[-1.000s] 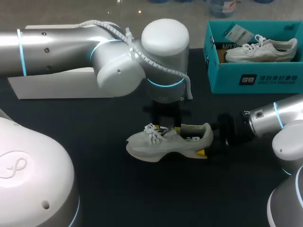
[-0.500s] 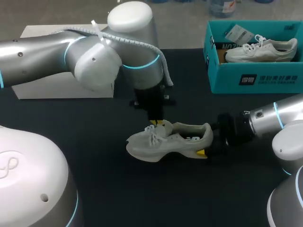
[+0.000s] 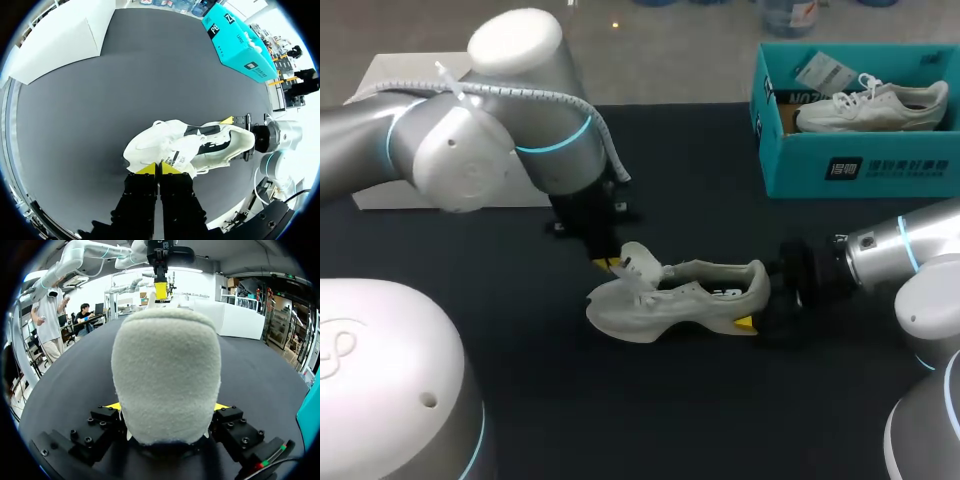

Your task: Take the shoe out of the shoebox, open the shoe tongue, remove and reinsert the insole, then place the shoe into the shoebox

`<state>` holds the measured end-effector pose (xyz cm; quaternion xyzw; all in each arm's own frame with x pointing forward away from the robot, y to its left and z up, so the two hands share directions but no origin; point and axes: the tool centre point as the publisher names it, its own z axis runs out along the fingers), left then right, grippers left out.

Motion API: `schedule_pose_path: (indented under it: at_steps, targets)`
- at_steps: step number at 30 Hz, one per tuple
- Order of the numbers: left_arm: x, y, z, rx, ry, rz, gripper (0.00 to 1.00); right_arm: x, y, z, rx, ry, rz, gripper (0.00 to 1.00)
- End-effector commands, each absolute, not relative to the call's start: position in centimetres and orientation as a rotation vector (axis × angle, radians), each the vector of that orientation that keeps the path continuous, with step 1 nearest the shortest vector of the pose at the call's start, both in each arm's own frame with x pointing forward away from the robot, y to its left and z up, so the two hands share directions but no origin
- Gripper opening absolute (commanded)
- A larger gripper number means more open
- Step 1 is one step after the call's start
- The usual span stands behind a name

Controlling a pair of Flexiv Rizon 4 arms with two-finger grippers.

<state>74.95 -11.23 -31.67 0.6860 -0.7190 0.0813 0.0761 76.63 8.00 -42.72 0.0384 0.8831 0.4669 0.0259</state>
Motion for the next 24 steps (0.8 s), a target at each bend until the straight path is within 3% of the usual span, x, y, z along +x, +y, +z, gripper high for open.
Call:
schedule_pose_path:
  at_steps: [1, 13, 15, 16, 18, 19, 24]
  targets:
    - [75.2, -10.2, -33.2, 2.061, -2.111, 0.257, 0.00, 76.6, 8.2, -42.9, 0.120, 2.730, 1.437, 0.00]
    - [75.7, -9.4, -36.5, 2.135, -2.105, 0.121, 0.00, 76.6, 8.2, -42.9, 0.120, 2.730, 1.437, 0.00]
    - [75.7, -9.4, -36.7, 2.129, -2.112, 0.113, 0.11, 76.6, 8.2, -42.9, 0.120, 2.730, 1.437, 0.00]
    - [75.6, -9.5, -36.7, 2.122, -2.122, 0.109, 0.25, 76.6, 8.2, -42.9, 0.120, 2.730, 1.437, 0.00]
    - [75.6, -9.5, -36.8, 2.114, -2.120, 0.105, 0.65, 76.6, 8.2, -42.9, 0.120, 2.730, 1.437, 0.00]
    - [75.6, -9.5, -36.8, 2.109, -2.123, 0.106, 0.97, 76.6, 8.2, -42.9, 0.120, 2.730, 1.437, 0.00]
    - [75.6, -9.7, -35.9, 2.079, -2.136, 0.139, 1.00, 76.6, 8.2, -42.9, 0.120, 2.730, 1.437, 0.00]
